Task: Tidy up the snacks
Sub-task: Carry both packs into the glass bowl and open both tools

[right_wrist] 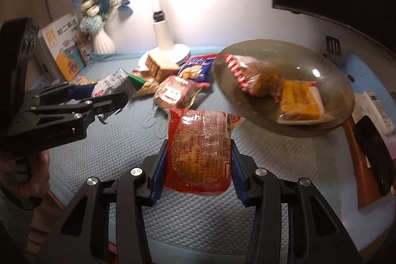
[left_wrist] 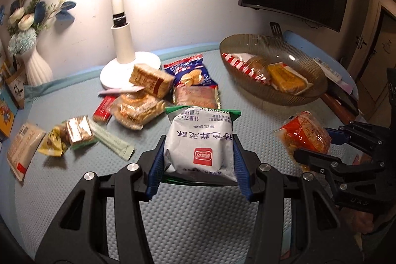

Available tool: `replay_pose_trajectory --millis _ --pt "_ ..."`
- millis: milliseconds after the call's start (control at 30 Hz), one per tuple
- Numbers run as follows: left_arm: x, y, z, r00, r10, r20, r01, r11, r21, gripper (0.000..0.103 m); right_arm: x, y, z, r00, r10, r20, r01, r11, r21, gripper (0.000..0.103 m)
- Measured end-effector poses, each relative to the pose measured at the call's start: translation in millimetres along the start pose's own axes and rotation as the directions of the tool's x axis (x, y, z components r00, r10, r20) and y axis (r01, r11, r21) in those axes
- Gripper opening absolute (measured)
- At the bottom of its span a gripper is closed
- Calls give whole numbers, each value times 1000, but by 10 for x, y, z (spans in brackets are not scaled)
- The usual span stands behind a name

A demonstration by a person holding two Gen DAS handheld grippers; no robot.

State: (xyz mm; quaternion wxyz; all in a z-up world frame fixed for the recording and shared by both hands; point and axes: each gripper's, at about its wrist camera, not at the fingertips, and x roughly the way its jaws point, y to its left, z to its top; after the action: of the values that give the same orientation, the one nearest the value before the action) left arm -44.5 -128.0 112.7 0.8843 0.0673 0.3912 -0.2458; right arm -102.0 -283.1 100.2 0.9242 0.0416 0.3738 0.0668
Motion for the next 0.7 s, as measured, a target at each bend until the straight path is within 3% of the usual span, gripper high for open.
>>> replay_pose_trajectory --millis 200,300,500,567,633,700 --pt "259 -399 562 996 -75 39 73 996 47 50 -168 -752 421 993 -89 84 73 983 170 45" --pt "461 -592 798 992 -114 45 111 992 68 50 -44 -1106 586 986 -151 70 129 960 250 45" --pt "792 -914 1159 982 -180 54 174 980 101 51 220 -1555 791 988 -149 41 124 922 366 45" --pt "855 -1014 1245 982 -170 79 161 981 112 57 300 -1597 820 988 -153 28 132 919 371 53" --pt "898 -1064 1296 983 -154 96 142 982 121 85 316 -1647 807 991 -133 25 112 914 390 60" --pt "891 -1042 1300 980 -172 95 161 980 117 85 281 -1650 780 992 -124 28 104 916 388 60"
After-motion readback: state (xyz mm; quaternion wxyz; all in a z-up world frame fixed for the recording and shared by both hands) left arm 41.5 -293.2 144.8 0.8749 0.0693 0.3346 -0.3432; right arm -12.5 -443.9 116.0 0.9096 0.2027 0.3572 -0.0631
